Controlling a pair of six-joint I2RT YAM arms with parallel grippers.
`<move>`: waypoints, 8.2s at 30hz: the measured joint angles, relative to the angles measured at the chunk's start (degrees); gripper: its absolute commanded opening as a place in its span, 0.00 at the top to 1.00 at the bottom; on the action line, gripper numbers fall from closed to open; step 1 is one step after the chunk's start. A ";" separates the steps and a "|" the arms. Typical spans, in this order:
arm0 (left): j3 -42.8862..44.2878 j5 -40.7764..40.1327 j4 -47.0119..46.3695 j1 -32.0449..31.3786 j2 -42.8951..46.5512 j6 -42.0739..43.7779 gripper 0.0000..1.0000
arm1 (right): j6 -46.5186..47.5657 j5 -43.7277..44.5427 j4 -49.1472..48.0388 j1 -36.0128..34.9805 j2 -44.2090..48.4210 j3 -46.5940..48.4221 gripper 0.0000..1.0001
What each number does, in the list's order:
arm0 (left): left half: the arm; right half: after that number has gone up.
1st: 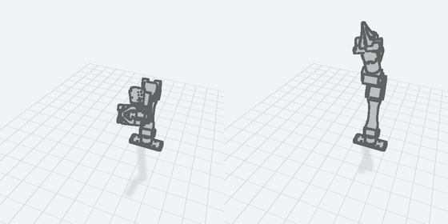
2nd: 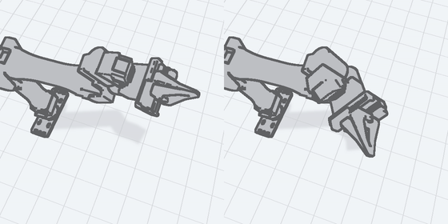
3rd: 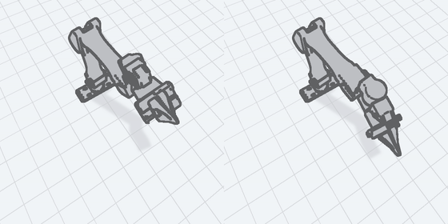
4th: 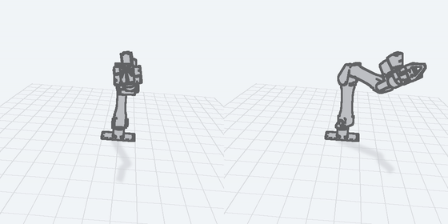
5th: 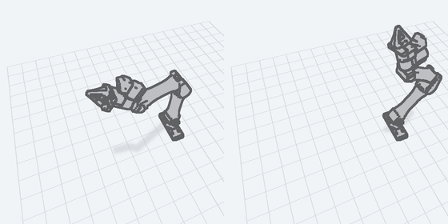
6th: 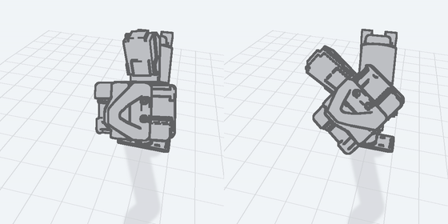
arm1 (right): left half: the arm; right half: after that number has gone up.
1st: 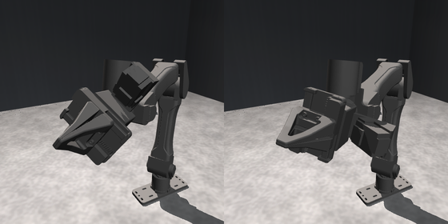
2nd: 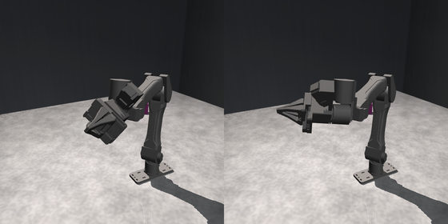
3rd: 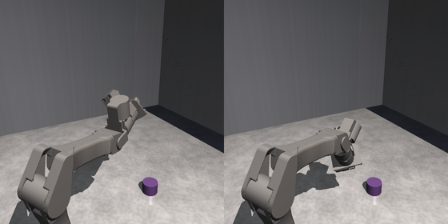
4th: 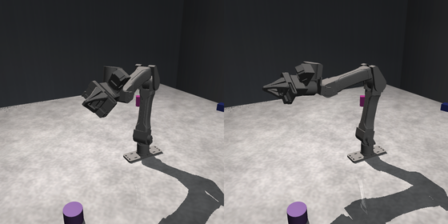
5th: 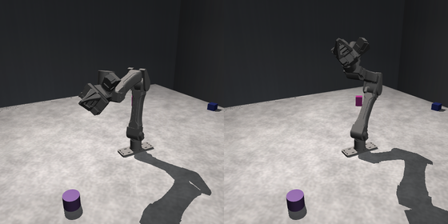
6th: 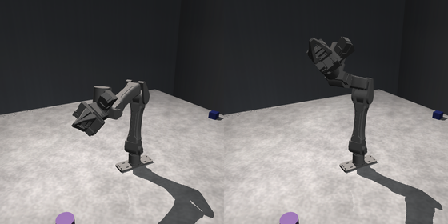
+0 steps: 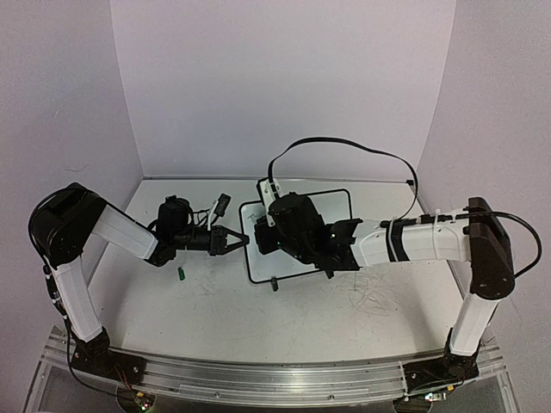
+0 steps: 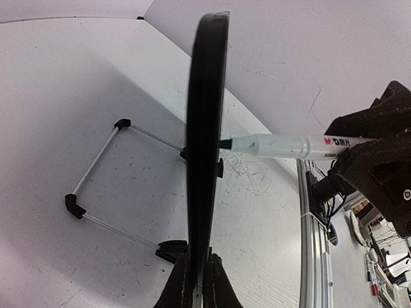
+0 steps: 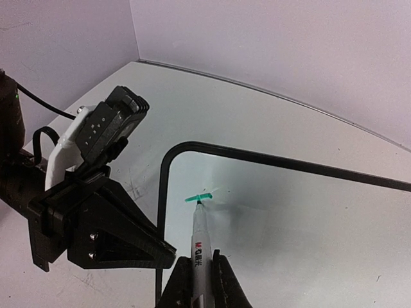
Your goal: Write a sentence on the whiteboard
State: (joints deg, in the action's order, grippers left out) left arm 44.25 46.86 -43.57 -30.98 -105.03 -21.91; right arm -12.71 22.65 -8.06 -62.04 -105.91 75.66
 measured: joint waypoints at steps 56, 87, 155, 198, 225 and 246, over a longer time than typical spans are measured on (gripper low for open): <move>0.00 -0.14 0.02 0.00 0.00 0.00 1.00 | -4.77 -1.09 0.60 -1.05 0.37 -3.45 1.00; -0.02 -0.33 0.06 -0.09 0.22 0.01 1.00 | -4.94 -2.28 2.12 -1.66 -1.16 -0.65 1.00; -0.11 -0.31 0.04 -0.37 0.39 0.50 1.00 | -5.71 -0.52 -0.18 -0.02 2.73 -5.05 1.00; -0.13 -0.57 0.07 -0.37 0.39 0.49 1.00 | -8.38 2.03 0.03 -0.44 3.17 -7.32 1.00; -0.13 -0.60 0.07 -0.37 0.39 0.48 1.00 | -8.11 3.04 -0.12 -0.42 3.28 -7.29 1.00; -0.13 -0.44 0.04 -0.37 0.39 0.50 1.00 | -7.48 1.80 -1.29 0.02 2.80 -5.53 1.00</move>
State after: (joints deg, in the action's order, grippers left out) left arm 44.12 46.41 -43.53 -31.35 -104.64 -21.41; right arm -20.18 24.46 -9.35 -62.02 -103.10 70.13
